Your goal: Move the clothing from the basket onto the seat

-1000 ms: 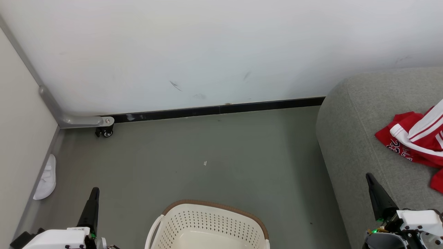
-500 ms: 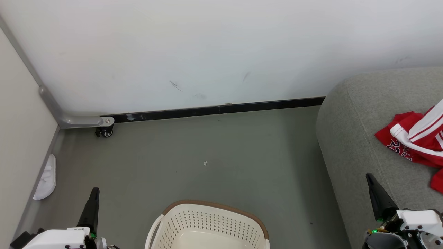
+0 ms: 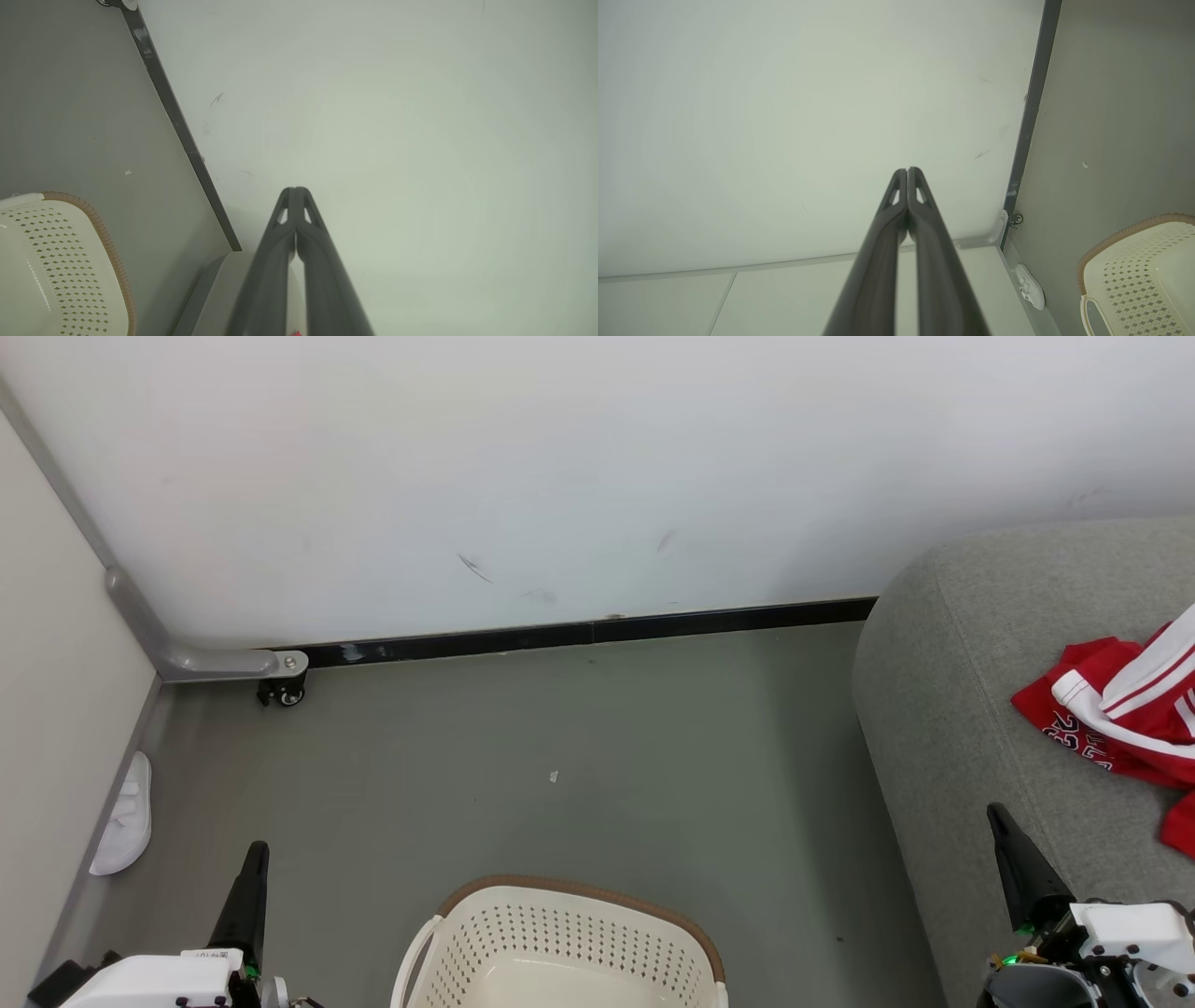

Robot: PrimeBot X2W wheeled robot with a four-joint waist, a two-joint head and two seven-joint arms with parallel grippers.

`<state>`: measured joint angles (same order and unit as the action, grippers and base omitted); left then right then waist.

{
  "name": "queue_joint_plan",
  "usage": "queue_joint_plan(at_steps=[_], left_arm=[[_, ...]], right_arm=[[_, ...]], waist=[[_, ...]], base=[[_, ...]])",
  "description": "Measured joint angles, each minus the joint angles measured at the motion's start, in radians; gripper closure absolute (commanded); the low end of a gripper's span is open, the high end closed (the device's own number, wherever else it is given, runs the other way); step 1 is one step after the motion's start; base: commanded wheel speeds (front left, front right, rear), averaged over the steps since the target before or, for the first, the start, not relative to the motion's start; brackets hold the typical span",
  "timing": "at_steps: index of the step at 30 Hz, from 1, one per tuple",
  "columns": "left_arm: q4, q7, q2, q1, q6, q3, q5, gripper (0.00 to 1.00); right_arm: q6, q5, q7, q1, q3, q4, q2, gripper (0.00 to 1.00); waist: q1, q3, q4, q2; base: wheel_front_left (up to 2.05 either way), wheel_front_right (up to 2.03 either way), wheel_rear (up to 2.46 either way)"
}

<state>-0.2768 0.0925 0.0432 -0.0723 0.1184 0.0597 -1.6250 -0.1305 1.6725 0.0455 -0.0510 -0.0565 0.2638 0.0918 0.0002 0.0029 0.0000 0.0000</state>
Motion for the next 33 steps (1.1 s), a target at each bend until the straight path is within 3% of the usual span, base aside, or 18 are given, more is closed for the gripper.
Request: queue_joint_plan(at_steps=[33], left_arm=[[0.001,0.0,-0.001,0.0,0.0,0.002,0.0,1.0]], right_arm=[[0.0,0.0,0.007,0.0,-0.003,0.0,-0.002,1.0]], waist=[[-0.0001,0.0,0.0,0.0]], base=[[0.0,0.0,0.0]])
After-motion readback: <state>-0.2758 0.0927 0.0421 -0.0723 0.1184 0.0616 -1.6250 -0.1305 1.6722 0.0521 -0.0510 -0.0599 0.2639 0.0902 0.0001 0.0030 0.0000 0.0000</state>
